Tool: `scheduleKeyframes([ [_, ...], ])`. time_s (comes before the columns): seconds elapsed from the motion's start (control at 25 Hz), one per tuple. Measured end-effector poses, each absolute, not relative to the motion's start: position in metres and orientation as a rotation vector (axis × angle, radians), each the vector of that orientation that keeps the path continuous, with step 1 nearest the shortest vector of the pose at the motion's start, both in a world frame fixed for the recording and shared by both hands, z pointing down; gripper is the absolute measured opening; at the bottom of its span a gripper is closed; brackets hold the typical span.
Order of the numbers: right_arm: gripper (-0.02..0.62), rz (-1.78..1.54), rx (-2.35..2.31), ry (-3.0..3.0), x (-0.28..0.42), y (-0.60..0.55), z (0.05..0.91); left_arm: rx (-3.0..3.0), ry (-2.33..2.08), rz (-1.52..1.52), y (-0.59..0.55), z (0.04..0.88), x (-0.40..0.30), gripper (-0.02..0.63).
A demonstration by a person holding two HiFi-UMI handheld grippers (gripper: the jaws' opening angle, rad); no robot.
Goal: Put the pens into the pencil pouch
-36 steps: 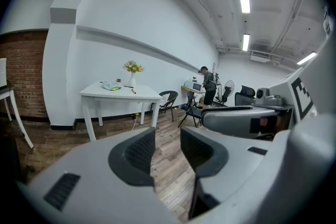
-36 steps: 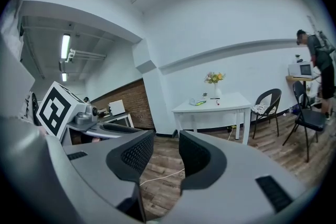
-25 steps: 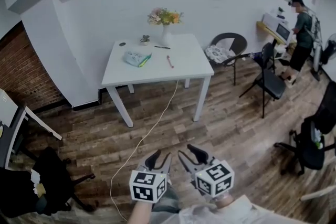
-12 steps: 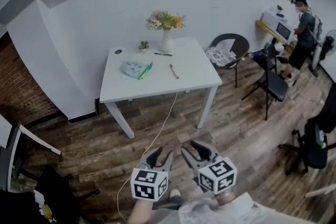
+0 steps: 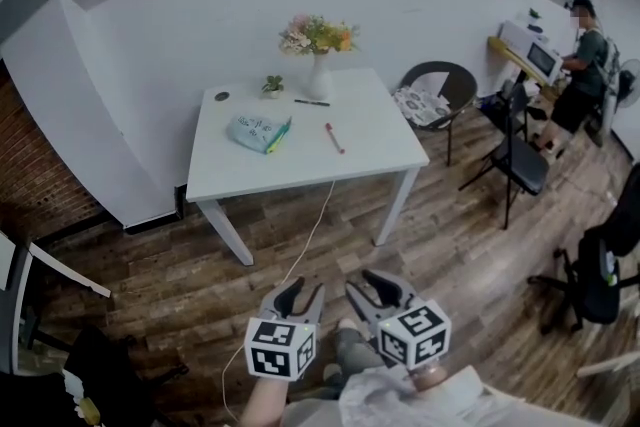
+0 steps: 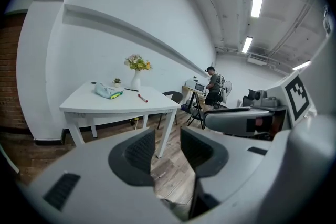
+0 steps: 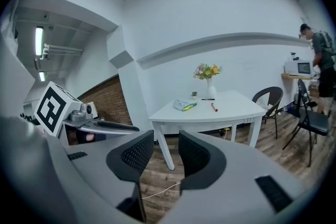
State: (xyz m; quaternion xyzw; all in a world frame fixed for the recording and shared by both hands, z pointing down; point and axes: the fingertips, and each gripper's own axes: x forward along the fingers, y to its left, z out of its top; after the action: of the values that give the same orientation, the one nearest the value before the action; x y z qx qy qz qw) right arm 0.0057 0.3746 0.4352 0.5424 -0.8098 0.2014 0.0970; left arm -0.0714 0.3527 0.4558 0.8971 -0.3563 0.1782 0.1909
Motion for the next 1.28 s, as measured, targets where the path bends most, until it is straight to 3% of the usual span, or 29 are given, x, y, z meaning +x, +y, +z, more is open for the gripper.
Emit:
scheduleKeyframes([
  [1.28, 0.13, 0.517, 1.442, -2.481, 0.08, 0.107, 0.426, 2.444, -1.16, 0.475, 0.096, 0.445, -0.006, 0.13],
])
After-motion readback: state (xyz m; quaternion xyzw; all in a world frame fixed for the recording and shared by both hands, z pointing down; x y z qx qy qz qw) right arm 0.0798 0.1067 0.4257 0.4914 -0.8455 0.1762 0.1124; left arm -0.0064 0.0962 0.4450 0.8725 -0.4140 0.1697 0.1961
